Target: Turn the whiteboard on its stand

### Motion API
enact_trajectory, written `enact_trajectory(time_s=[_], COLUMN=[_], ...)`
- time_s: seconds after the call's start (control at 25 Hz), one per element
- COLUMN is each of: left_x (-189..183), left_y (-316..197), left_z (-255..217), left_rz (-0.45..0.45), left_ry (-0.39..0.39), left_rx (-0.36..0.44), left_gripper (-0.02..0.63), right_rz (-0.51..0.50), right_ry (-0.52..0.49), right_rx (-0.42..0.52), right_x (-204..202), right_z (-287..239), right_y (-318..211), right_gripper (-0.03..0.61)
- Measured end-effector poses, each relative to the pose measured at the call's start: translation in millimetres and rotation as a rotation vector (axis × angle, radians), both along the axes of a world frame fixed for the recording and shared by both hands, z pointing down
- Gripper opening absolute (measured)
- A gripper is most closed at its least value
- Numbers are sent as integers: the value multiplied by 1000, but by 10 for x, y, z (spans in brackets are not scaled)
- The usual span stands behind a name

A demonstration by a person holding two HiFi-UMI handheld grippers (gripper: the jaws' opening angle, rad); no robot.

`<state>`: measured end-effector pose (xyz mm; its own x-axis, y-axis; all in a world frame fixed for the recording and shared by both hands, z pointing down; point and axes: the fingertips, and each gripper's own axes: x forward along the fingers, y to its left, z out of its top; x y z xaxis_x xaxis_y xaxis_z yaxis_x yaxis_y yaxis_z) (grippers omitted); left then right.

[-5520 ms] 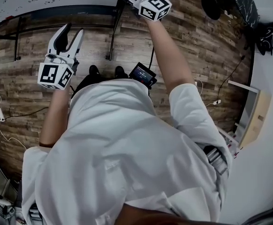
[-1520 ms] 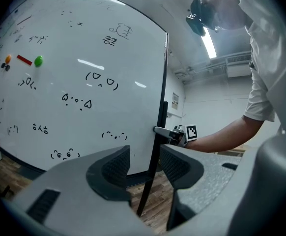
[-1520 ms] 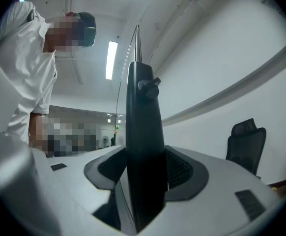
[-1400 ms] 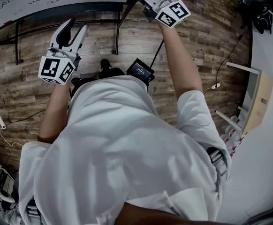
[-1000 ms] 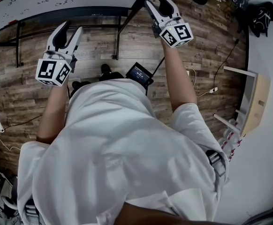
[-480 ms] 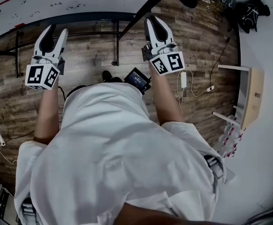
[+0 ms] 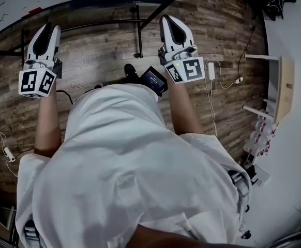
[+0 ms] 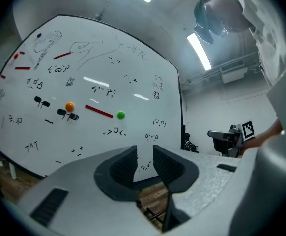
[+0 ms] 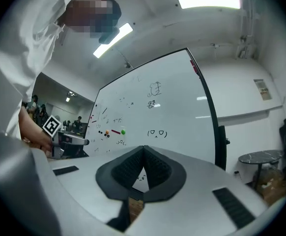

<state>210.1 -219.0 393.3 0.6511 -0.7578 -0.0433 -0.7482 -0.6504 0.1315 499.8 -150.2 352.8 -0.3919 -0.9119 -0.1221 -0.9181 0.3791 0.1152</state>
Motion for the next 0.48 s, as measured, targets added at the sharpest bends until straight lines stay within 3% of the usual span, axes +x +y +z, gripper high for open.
enact_trajectory(time_s=[0.24, 0.48], left_x=[-504, -939], left_y=[388, 735], left_z=[82, 256], left_rz=[39, -10], left_ry=[-10, -13], left_rx=[-8, -45], left_gripper=[17, 14], right_rz=[100, 75], right_ry=[-18, -19], right_rx=[-67, -96], right_x=[-435, -876], right_z=[252, 361], right_y=[372, 641], right_gripper=[-2, -2])
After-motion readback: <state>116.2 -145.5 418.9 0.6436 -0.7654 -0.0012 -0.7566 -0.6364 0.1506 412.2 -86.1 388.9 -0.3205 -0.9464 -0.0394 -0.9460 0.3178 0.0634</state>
